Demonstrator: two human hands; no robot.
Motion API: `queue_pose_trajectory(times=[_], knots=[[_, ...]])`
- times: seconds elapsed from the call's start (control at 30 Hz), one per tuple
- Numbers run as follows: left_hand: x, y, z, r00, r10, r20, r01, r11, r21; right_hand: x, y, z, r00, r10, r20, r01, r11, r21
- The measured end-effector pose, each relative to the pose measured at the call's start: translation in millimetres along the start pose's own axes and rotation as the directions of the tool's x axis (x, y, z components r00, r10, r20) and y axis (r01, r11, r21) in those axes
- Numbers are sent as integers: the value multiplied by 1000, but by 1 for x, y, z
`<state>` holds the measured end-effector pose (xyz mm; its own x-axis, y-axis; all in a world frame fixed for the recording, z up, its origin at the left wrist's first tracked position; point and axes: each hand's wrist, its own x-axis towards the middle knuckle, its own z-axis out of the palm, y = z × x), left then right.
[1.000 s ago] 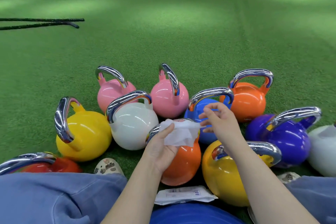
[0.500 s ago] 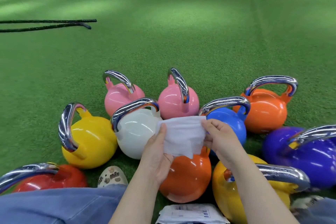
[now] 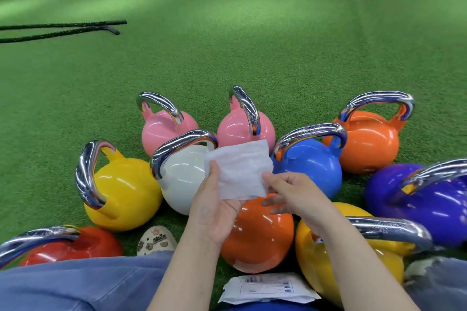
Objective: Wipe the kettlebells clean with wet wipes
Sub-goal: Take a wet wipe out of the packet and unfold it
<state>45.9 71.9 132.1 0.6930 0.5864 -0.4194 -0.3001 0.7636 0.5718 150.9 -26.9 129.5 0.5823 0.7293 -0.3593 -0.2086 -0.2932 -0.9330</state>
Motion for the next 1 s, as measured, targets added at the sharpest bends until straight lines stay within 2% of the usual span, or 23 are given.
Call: queue_pose_trajectory(times=[0.23, 0.4, 0.53, 0.63, 0.7, 0.83, 0.9, 0.93, 1.0], knots=[[-5, 4, 1, 999, 0, 41, 2, 999, -48, 0, 1, -1, 997, 55, 54, -64, 981, 181], [-4, 6, 1, 998, 65, 10, -63, 991, -116, 0, -1, -4, 1000, 29, 8, -30, 984, 177], [-3, 6, -1, 997, 75, -13, -76, 993, -86, -1, 0, -4, 997, -9, -76, 14, 997, 70], [-1, 10, -4, 996, 82, -21, -82, 997, 16, -3, -1, -8, 999, -5, -36, 5, 1000, 8], [-1, 17, -10, 996, 82, -45, -69, 971, 230, -4, -2, -10, 999, 13, -30, -13, 1000, -24], [-5, 36, -24, 998, 50, -41, -13, 779, 627, -4, -1, -15, 998, 42, -42, -48, 988, -147], [-9, 41, -26, 999, 29, -32, 4, 669, 743, -6, 3, -16, 989, 122, 79, -100, 965, -241], [-10, 41, -27, 999, 30, -28, 5, 595, 804, -7, 6, -14, 969, 187, 162, -133, 945, -297], [-6, 38, -28, 997, 68, 36, -58, 353, 934, -10, 14, -8, 903, 317, 290, -187, 898, -398]])
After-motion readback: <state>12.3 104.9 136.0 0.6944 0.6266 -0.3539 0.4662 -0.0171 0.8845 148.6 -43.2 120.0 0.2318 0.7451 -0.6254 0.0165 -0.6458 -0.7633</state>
